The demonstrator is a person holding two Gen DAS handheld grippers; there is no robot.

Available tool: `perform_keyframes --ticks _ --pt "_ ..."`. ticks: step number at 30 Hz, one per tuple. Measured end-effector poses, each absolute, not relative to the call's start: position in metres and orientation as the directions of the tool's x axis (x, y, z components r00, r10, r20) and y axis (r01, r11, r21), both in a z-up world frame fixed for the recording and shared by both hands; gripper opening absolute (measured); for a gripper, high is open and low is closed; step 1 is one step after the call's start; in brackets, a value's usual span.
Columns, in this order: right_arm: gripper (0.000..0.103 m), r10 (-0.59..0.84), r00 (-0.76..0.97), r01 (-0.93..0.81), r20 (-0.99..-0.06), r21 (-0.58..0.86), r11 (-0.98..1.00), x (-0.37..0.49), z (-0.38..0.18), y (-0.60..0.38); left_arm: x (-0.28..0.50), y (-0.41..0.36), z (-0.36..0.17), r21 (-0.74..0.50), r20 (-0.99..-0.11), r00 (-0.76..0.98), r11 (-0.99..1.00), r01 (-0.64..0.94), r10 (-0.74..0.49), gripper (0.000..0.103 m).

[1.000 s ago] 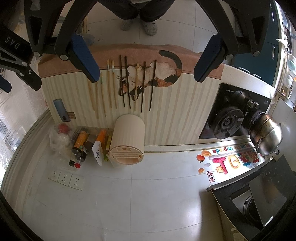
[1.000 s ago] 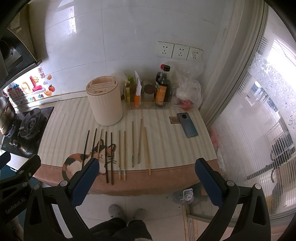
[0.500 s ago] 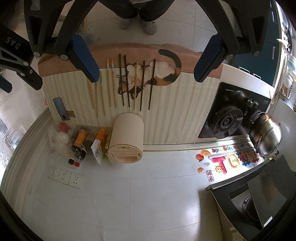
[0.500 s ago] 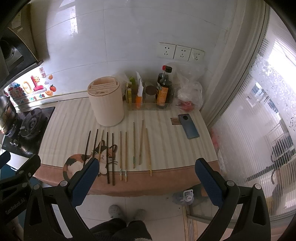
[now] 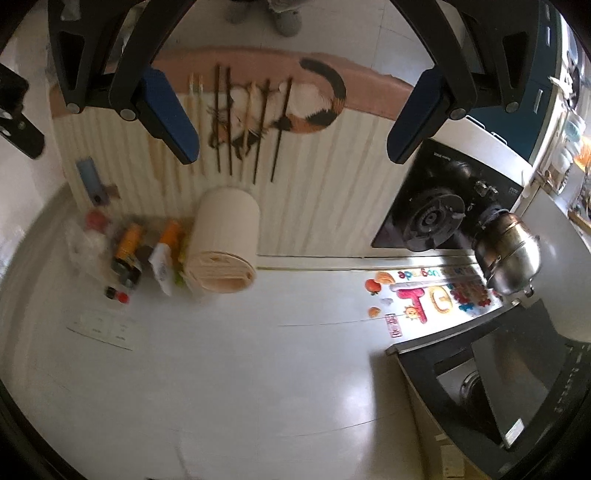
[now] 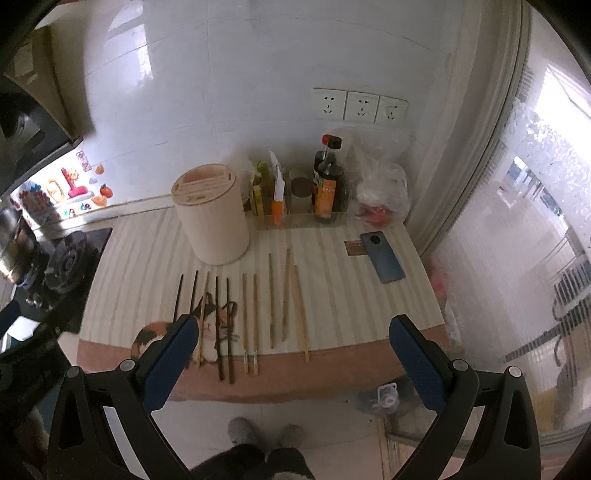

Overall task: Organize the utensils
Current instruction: 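Lower the left tool onto a dark chopstick while the right tool lowers onto a light chopstick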

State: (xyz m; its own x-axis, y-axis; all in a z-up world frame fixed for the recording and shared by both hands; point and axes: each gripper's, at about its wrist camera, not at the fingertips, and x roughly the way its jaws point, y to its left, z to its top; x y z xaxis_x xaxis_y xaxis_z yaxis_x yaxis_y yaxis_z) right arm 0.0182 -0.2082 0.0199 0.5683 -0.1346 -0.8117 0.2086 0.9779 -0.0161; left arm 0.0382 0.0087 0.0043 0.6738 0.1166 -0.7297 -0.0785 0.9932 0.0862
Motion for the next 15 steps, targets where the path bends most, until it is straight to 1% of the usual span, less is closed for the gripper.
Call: perform_keyframes --ticks 4,6,8,10,14,15 --pt "0.103 -0.118 0.542 0.223 -0.832 0.007 0.975 0.044 -0.015 -0.226 0.062 0.016 -0.026 0.121 -0.732 0.656 0.983 -0.139 0.183 0.103" --pt "0.1 -0.093 0.528 0.212 -0.844 0.024 0.977 0.055 -0.036 -0.234 0.071 0.019 -0.045 0.151 -0.738 0.638 0.975 -0.164 0.221 0.103" --pt "0.091 -0.079 0.51 0.203 -0.856 0.031 0.979 0.066 -0.059 -0.239 0.082 0.024 -0.068 0.183 -0.752 0.606 0.965 -0.188 0.261 0.103" --pt "0.075 -0.066 0.464 0.203 -0.883 0.033 0.979 0.08 -0.09 -0.243 0.095 0.031 -0.094 0.196 -0.787 0.553 0.961 -0.194 0.273 0.103" --pt "0.058 -0.002 0.376 0.195 -0.927 0.077 0.978 0.104 -0.145 -0.245 0.119 0.041 -0.143 0.173 -0.852 0.466 0.969 -0.177 0.238 0.103" --pt "0.05 0.007 0.353 0.188 -0.935 0.079 0.979 0.112 -0.158 -0.244 0.128 0.043 -0.159 0.174 -0.868 0.439 0.971 -0.167 0.231 0.103"
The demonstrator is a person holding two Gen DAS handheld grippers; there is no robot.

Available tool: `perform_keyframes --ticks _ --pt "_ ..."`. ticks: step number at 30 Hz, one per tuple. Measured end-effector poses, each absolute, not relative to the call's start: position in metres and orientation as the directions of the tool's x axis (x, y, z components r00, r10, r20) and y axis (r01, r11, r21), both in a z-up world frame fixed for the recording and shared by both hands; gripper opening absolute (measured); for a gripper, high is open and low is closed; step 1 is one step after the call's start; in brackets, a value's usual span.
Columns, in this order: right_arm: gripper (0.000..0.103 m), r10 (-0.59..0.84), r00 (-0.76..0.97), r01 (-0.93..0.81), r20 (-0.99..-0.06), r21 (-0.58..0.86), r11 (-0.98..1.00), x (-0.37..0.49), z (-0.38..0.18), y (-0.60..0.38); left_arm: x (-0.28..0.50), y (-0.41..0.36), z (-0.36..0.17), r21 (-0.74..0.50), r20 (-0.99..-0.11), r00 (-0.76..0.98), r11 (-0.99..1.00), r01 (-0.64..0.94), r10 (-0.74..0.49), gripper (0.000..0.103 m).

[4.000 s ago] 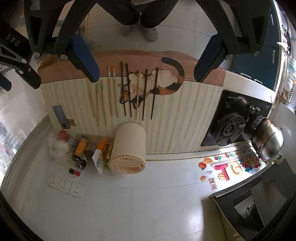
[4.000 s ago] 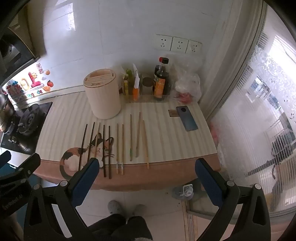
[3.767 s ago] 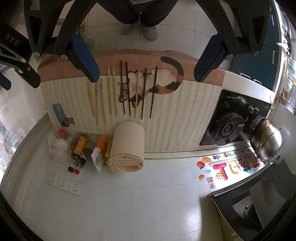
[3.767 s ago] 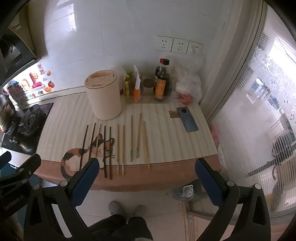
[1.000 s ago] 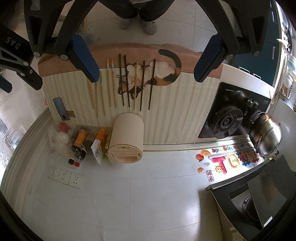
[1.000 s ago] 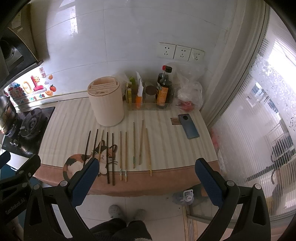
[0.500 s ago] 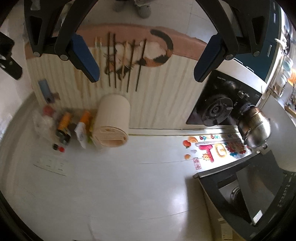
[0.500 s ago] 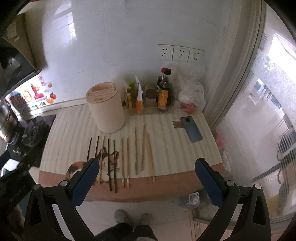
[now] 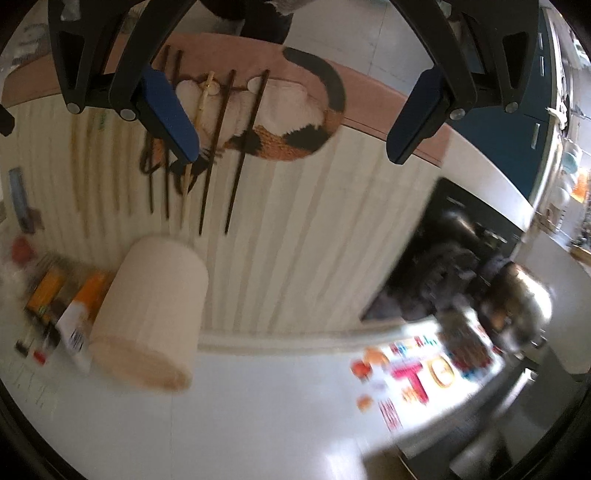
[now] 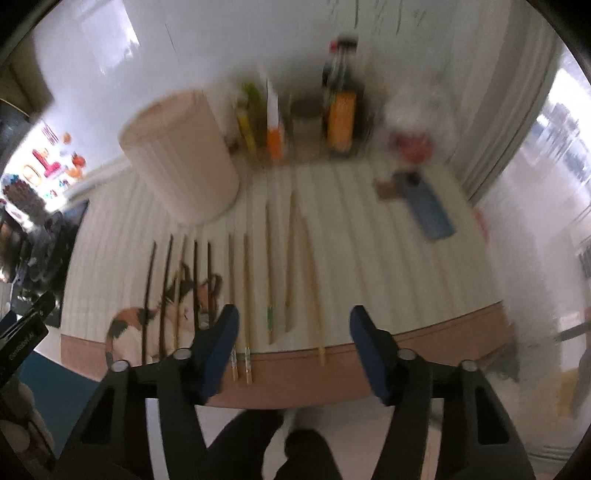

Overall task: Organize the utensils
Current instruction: 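Lower the left tool onto a dark chopstick while the right tool lowers onto a light chopstick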

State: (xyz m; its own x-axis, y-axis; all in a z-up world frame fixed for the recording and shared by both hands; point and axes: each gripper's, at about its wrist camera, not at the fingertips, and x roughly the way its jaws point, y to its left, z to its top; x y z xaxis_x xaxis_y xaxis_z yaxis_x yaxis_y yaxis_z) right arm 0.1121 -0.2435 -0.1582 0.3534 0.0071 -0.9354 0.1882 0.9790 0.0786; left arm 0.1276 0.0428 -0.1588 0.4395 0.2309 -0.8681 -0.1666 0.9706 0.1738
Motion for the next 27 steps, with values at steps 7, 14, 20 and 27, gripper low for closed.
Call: perform_keyframes --ticks 7,14,20,27 --pt "0.046 0.066 0.216 0.195 -0.974 0.109 0.975 0.169 -0.235 -0.229 0.18 0.049 -0.24 0.113 -0.958 0.251 0.988 -0.106 0.136 0.087" --pt "0.046 0.086 0.094 0.177 -0.992 0.102 0.979 0.224 -0.284 -0.206 0.216 0.049 -0.276 0.068 -0.981 0.175 0.995 -0.069 0.079 0.083" --pt "0.046 0.065 0.019 0.174 -0.998 0.067 0.982 0.249 -0.309 -0.197 0.23 0.039 -0.299 0.044 -0.992 0.122 0.999 -0.006 0.044 0.053" --pt "0.047 0.038 -0.049 0.179 -0.998 0.028 0.984 0.26 -0.328 -0.189 0.232 0.022 -0.302 0.031 -0.994 0.109 0.997 0.073 0.023 0.015"
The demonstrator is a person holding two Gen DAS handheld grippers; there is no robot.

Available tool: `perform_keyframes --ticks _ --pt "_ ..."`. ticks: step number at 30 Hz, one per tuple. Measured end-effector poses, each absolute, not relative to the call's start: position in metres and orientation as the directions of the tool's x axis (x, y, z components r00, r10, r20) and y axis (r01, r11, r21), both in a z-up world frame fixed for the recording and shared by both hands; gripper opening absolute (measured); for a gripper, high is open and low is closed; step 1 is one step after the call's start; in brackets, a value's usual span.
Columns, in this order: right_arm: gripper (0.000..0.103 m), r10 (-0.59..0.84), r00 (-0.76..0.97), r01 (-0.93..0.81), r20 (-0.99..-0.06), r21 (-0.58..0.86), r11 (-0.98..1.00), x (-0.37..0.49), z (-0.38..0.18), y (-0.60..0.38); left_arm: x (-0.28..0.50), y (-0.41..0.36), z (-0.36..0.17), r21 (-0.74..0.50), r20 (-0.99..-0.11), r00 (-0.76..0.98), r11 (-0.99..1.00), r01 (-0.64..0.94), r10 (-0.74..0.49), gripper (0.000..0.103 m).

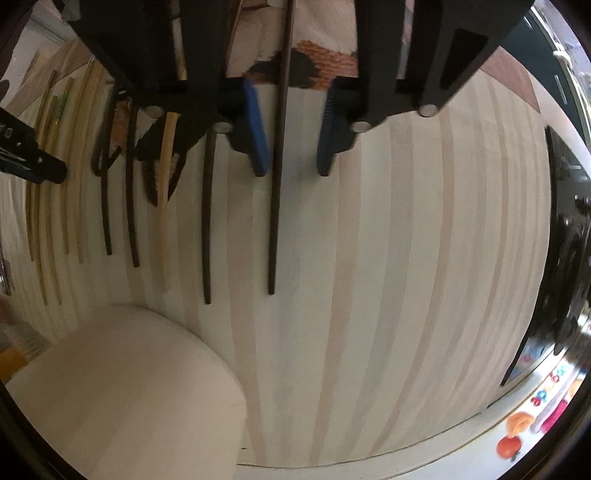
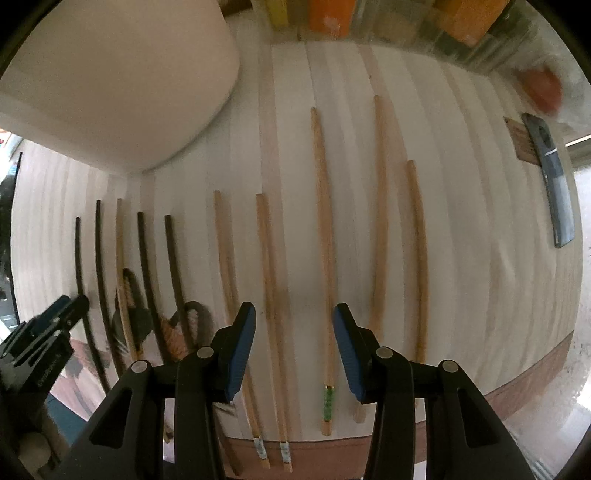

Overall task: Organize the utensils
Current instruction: 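Lower the left tool onto a dark chopstick while the right tool lowers onto a light chopstick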

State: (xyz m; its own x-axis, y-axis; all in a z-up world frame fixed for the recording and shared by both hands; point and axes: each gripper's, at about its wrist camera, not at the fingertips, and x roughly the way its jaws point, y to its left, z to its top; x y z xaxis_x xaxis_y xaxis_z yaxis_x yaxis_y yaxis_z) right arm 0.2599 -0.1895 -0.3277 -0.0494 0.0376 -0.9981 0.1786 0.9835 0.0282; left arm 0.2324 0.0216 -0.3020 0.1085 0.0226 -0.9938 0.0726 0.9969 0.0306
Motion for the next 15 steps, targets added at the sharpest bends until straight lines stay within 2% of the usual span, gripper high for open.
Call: perform_keyframes --ticks 2,6,8,9,15 --pt "0.047 0.038 -0.066 0.173 -0.997 0.026 0.985 0.26 -0.331 -0.183 0.235 0.021 -0.301 0.017 -0.994 0.105 0.997 0.075 0.01 0.009" --pt "0.043 0.006 -0.07 0.145 -0.998 -0.004 0.989 0.266 -0.336 -0.173 0.245 0.033 -0.297 0.031 -0.993 0.113 0.997 0.072 0.022 0.006" --pt "0.026 -0.001 -0.054 0.166 -0.999 -0.01 0.986 0.271 -0.335 -0.173 0.249 0.041 -0.294 0.034 -0.993 0.115 0.998 0.057 0.027 0.006" --pt "0.014 -0.014 -0.052 0.176 -0.999 -0.023 0.984 0.274 -0.335 -0.174 0.252 0.049 -0.292 0.029 -0.993 0.113 0.999 0.046 0.024 0.006" --pt "0.014 -0.033 -0.054 0.189 -0.998 -0.043 0.981 0.292 -0.336 -0.172 0.263 0.072 -0.287 -0.043 -0.996 0.075 0.999 0.028 -0.045 0.006"
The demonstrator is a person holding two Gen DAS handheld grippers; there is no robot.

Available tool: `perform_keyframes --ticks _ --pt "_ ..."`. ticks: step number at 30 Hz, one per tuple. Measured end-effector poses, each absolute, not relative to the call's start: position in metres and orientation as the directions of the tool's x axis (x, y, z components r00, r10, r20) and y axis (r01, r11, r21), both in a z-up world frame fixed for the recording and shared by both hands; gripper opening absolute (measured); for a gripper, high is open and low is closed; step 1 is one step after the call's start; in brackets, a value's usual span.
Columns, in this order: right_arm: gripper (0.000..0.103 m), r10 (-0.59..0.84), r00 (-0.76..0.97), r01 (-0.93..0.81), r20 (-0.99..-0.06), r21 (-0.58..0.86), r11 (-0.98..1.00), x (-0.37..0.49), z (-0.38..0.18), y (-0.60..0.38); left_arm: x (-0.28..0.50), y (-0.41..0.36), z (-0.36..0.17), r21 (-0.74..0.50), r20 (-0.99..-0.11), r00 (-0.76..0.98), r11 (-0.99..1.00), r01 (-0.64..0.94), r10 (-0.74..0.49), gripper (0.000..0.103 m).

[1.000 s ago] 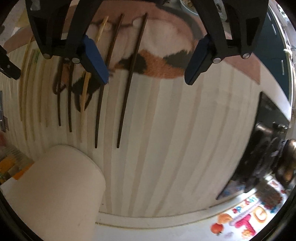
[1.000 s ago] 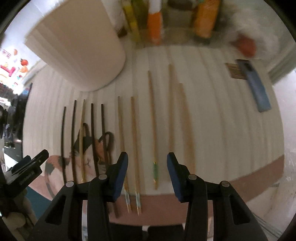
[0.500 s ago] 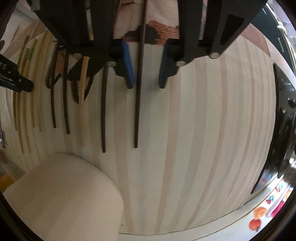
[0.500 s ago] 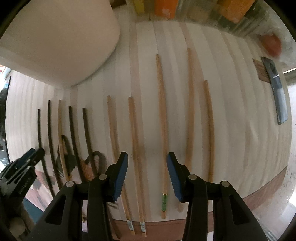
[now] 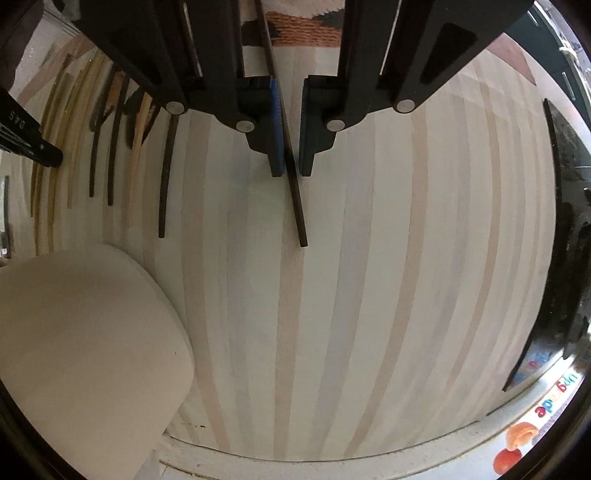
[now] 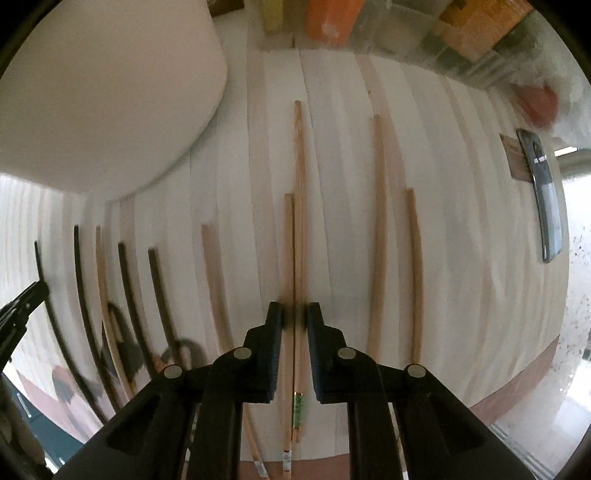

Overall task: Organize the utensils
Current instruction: 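Lower the left tool onto a dark chopstick while the right tool lowers onto a light chopstick, then close the left tool on the dark chopstick while the right tool closes on the light chopstick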

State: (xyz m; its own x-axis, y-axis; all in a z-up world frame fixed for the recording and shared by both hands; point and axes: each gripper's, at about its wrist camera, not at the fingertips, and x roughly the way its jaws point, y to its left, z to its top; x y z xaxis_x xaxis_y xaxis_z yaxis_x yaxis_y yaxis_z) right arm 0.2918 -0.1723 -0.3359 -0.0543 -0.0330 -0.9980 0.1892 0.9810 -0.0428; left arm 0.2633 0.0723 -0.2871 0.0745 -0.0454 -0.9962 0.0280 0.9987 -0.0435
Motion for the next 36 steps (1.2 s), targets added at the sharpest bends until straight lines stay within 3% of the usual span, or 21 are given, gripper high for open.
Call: perform_keyframes --ticks 5,7,12,20,29,36 --pt "0.016 0.073 -0.071 0.246 -0.995 0.054 0.968 0.291 -0.333 -0.189 0.262 0.093 -0.277 -0.086 -0.996 0.011 0.996 0.03 -0.087 0.009" --pt "0.021 0.099 -0.047 0.281 -0.994 0.082 0.956 0.286 -0.324 -0.198 0.245 0.092 -0.275 -0.087 -0.996 -0.005 0.996 0.035 -0.087 0.009" --pt "0.022 0.162 -0.026 0.291 -0.986 0.147 0.945 0.271 -0.318 -0.207 0.207 0.073 -0.268 -0.027 -0.999 0.035 0.997 0.076 -0.03 0.009" --pt "0.022 0.102 -0.005 0.351 -0.995 0.094 0.932 0.257 -0.345 -0.214 0.206 0.058 -0.275 0.057 -0.994 0.102 0.993 0.102 0.046 0.005" --pt "0.021 0.09 -0.048 0.289 -0.995 0.072 0.954 0.267 -0.381 -0.19 0.211 0.059 -0.28 0.065 -0.992 0.118 0.992 0.106 0.052 0.005" --pt "0.011 0.046 -0.102 0.259 -0.994 0.018 0.966 0.26 -0.399 -0.172 0.23 0.066 -0.278 0.035 -0.994 0.105 0.995 0.092 0.026 0.005"
